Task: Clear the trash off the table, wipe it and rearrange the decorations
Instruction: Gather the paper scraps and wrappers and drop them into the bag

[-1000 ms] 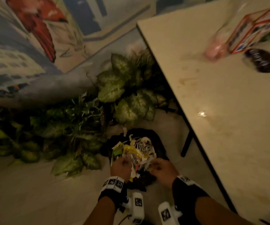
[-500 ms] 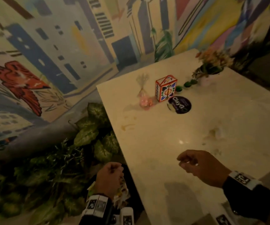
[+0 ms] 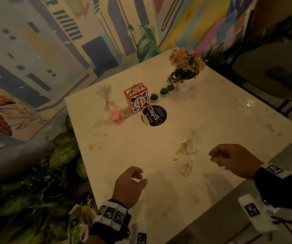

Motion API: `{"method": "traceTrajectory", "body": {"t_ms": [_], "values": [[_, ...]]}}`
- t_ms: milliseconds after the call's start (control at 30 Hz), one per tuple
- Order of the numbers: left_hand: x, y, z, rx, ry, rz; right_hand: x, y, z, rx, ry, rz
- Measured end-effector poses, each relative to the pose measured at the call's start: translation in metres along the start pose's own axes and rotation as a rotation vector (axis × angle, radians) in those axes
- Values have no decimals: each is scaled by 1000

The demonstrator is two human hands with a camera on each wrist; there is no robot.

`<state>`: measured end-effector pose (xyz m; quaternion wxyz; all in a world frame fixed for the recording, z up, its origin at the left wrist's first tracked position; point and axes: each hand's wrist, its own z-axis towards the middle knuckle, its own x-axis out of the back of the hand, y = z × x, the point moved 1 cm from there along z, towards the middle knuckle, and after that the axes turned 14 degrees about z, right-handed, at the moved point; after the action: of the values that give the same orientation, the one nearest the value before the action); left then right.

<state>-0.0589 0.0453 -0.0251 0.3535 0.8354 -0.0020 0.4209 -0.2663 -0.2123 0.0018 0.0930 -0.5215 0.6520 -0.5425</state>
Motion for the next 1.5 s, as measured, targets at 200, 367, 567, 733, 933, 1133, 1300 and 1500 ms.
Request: {"method": "traceTrajectory", "body": {"t_ms": [200, 367, 567, 733, 933, 1133, 1300, 1500], "values": [[-39, 55, 29, -201, -154, 272, 18, 6, 7, -25, 45, 17], [-61, 84, 48, -240, -217, 374, 50, 7, 21, -22, 75, 11], [-82, 107, 68, -115, -212, 421, 122, 23, 55, -27, 94, -105], [-104, 113, 68, 116, -209, 409, 181, 54, 99, -50, 141, -231], [-132, 134, 64, 327, -94, 388, 209, 90, 165, -20, 124, -353], [-141, 156, 83, 310, -15, 301, 197, 104, 199, 13, 45, -496], [-153, 173, 103, 194, -53, 373, 191, 107, 203, 66, 32, -494], [-164, 176, 105, 77, 51, 401, 177, 71, 187, 144, 3, -379]]}}
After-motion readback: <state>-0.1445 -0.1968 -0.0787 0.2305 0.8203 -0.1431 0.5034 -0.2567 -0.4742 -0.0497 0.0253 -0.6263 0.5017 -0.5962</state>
